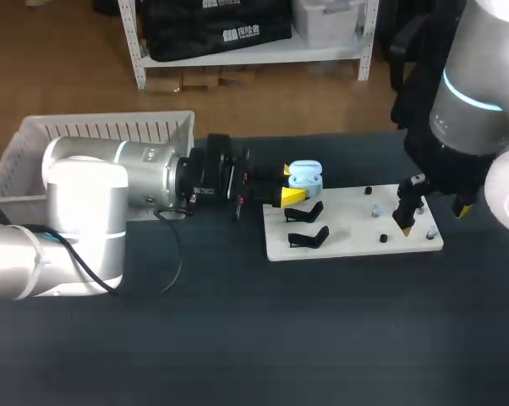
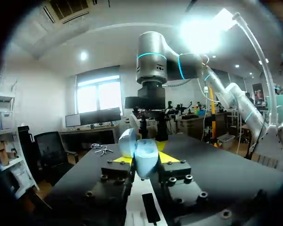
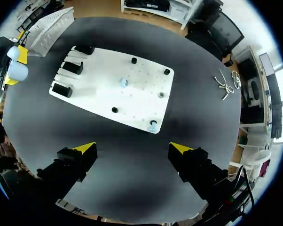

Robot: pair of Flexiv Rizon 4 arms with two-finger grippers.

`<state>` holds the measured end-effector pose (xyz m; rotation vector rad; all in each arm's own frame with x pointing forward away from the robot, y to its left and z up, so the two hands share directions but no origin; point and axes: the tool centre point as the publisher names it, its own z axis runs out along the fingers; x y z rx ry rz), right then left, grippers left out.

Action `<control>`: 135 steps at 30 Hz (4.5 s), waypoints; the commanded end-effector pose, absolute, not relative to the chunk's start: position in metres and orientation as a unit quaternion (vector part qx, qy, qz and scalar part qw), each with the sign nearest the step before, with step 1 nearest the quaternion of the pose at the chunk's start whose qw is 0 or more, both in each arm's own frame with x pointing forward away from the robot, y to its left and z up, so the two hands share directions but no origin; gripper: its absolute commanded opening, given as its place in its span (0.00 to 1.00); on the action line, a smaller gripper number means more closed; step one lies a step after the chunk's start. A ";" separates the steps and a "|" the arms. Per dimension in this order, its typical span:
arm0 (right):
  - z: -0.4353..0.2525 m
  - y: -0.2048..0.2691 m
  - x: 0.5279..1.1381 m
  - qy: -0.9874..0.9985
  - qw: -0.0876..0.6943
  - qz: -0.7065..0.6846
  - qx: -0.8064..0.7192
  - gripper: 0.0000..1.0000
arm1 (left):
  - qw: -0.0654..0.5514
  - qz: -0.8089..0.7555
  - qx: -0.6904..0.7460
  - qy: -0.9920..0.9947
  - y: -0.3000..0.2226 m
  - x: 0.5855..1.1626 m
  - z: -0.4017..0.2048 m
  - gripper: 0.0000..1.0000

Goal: Pick up each earbud case from the left stands, insert the matching earbuds, close the lid, and place the case in the box.

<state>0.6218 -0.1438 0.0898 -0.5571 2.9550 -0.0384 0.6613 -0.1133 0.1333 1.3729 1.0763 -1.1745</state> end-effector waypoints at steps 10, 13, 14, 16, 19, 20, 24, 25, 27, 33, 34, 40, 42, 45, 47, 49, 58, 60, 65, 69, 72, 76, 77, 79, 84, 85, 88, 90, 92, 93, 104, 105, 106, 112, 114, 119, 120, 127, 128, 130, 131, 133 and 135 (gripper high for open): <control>0.062 -0.163 0.637 0.972 0.045 -0.034 -0.228 1.00 | 0.499 -0.484 0.566 0.444 -0.114 0.661 0.133 0.00; 0.055 -0.166 0.640 0.970 0.043 -0.041 -0.235 1.00 | 0.499 -0.484 0.566 0.444 -0.114 0.661 0.133 0.00; 0.053 -0.167 0.641 0.969 0.042 -0.045 -0.238 1.00 | 0.499 -0.484 0.566 0.444 -0.114 0.661 0.133 0.00; 0.050 -0.169 0.643 0.968 0.043 -0.049 -0.241 1.00 | 0.499 -0.484 0.566 0.444 -0.114 0.661 0.133 0.00; 0.044 -0.172 0.647 0.966 0.047 -0.056 -0.250 0.87 | 0.499 -0.484 0.566 0.444 -0.114 0.661 0.133 0.00; 0.042 -0.172 0.648 0.965 0.047 -0.057 -0.250 0.81 | 0.499 -0.484 0.566 0.444 -0.114 0.661 0.133 0.00; 0.039 -0.173 0.651 0.963 0.052 -0.064 -0.256 0.65 | 0.499 -0.484 0.566 0.444 -0.114 0.661 0.133 0.00; 0.038 -0.173 0.651 0.963 0.053 -0.064 -0.256 0.59 | 0.499 -0.484 0.566 0.444 -0.114 0.661 0.133 0.00; 0.036 -0.174 0.652 0.963 0.053 -0.065 -0.257 0.49 | 0.499 -0.484 0.566 0.444 -0.114 0.661 0.133 0.00; 0.034 -0.175 0.653 0.962 0.055 -0.066 -0.258 0.43 | 0.499 -0.484 0.566 0.444 -0.114 0.661 0.133 0.00; 0.034 -0.175 0.652 0.962 0.056 -0.066 -0.258 0.41 | 0.499 -0.484 0.566 0.444 -0.114 0.661 0.133 0.00; 0.030 -0.172 0.653 0.962 0.058 -0.065 -0.259 0.40 | 0.499 -0.484 0.566 0.444 -0.114 0.661 0.133 0.00; 0.029 -0.171 0.653 0.962 0.058 -0.065 -0.261 0.38 | 0.499 -0.484 0.566 0.444 -0.114 0.661 0.133 0.00; 0.028 -0.170 0.653 0.961 0.060 -0.068 -0.262 0.35 | 0.499 -0.484 0.566 0.444 -0.114 0.661 0.133 0.00; 0.028 -0.170 0.653 0.961 0.060 -0.068 -0.261 0.31 | 0.499 -0.484 0.566 0.444 -0.114 0.661 0.133 0.00; 0.027 -0.170 0.654 0.961 0.062 -0.069 -0.261 0.31 | 0.499 -0.484 0.566 0.444 -0.114 0.661 0.133 0.00; 0.025 -0.171 0.654 0.961 0.063 -0.076 -0.259 0.24 | 0.499 -0.484 0.566 0.444 -0.114 0.661 0.133 0.00; 0.025 -0.171 0.654 0.961 0.064 -0.077 -0.259 0.24 | 0.499 -0.484 0.566 0.444 -0.114 0.661 0.133 0.00; 0.024 -0.171 0.654 0.961 0.064 -0.081 -0.257 0.22 | 0.499 -0.484 0.566 0.444 -0.114 0.661 0.133 0.00; 0.022 -0.172 0.655 0.961 0.062 -0.084 -0.256 0.15 | 0.499 -0.484 0.566 0.444 -0.114 0.661 0.133 0.00; 0.022 -0.171 0.654 0.961 0.062 -0.086 -0.255 0.05 | 0.499 -0.484 0.566 0.444 -0.114 0.661 0.133 0.00; 0.027 -0.170 0.653 0.961 0.065 -0.089 -0.254 0.00 | 0.499 -0.484 0.566 0.444 -0.114 0.661 0.133 0.00; 0.029 -0.170 0.653 0.961 0.066 -0.090 -0.253 0.00 | 0.499 -0.484 0.566 0.444 -0.114 0.661 0.133 0.00; 0.035 -0.167 0.650 0.961 0.069 -0.092 -0.251 0.00 | 0.499 -0.484 0.566 0.444 -0.114 0.661 0.133 0.00; 0.059 -0.158 0.641 0.966 0.074 -0.094 -0.228 0.00 | 0.499 -0.484 0.566 0.444 -0.114 0.661 0.133 0.00; 0.064 -0.156 0.639 0.968 0.076 -0.093 -0.220 0.00 | 0.499 -0.484 0.566 0.444 -0.114 0.661 0.133 0.00; 0.080 -0.150 0.634 0.974 0.078 -0.088 -0.193 0.00 | 0.499 -0.484 0.566 0.444 -0.114 0.661 0.133 0.00; 0.093 -0.144 0.632 0.977 0.076 -0.094 -0.176 0.00 | 0.499 -0.484 0.566 0.444 -0.114 0.661 0.133 0.00; 0.109 -0.131 0.627 0.980 0.076 -0.090 -0.161 0.00 | 0.499 -0.484 0.566 0.444 -0.114 0.661 0.133 0.00; 0.115 -0.127 0.626 0.981 0.075 -0.091 -0.157 0.00 | 0.499 -0.484 0.566 0.444 -0.114 0.661 0.133 0.00; 0.185 -0.043 0.618 0.988 0.069 -0.089 -0.106 0.00 | 0.499 -0.484 0.566 0.444 -0.114 0.661 0.133 0.00; 0.188 -0.037 0.618 0.988 0.067 -0.089 -0.103 0.00 | 0.499 -0.484 0.566 0.444 -0.114 0.661 0.133 0.00; 0.191 -0.030 0.618 0.988 0.065 -0.091 -0.103 0.00 | 0.499 -0.484 0.566 0.444 -0.114 0.661 0.133 0.00; 0.198 0.009 0.616 0.989 0.057 -0.080 -0.108 0.00 | 0.499 -0.484 0.566 0.444 -0.114 0.661 0.133 0.00; 0.200 0.020 0.616 0.989 0.056 -0.078 -0.114 0.00 | 0.499 -0.484 0.566 0.444 -0.114 0.661 0.133 0.00; 0.199 0.028 0.615 0.988 0.048 -0.077 -0.122 0.00 | 0.499 -0.484 0.566 0.444 -0.114 0.661 0.133 0.00; 0.199 0.028 0.615 0.988 0.048 -0.077 -0.122 0.00 | 0.499 -0.484 0.566 0.444 -0.114 0.661 0.133 0.00; 0.199 0.028 0.615 0.988 0.048 -0.077 -0.122 0.00 | 0.499 -0.484 0.566 0.444 -0.114 0.661 0.133 0.00; 0.199 0.028 0.615 0.988 0.048 -0.077 -0.122 0.00 | 0.499 -0.484 0.566 0.444 -0.114 0.661 0.133 0.00; 0.199 0.028 0.615 0.988 0.048 -0.077 -0.122 0.00 | 0.499 -0.484 0.566 0.444 -0.114 0.661 0.133 0.00; 0.199 0.028 0.615 0.988 0.048 -0.077 -0.122 0.00 | 0.499 -0.484 0.566 0.444 -0.114 0.661 0.133 0.00; 0.198 0.031 0.617 0.992 0.066 -0.078 -0.074 0.00 | 0.499 -0.484 0.566 0.444 -0.114 0.661 0.133 0.00; 0.194 0.032 0.620 0.994 0.070 -0.080 -0.028 0.00 | 0.499 -0.484 0.566 0.444 -0.114 0.661 0.133 0.00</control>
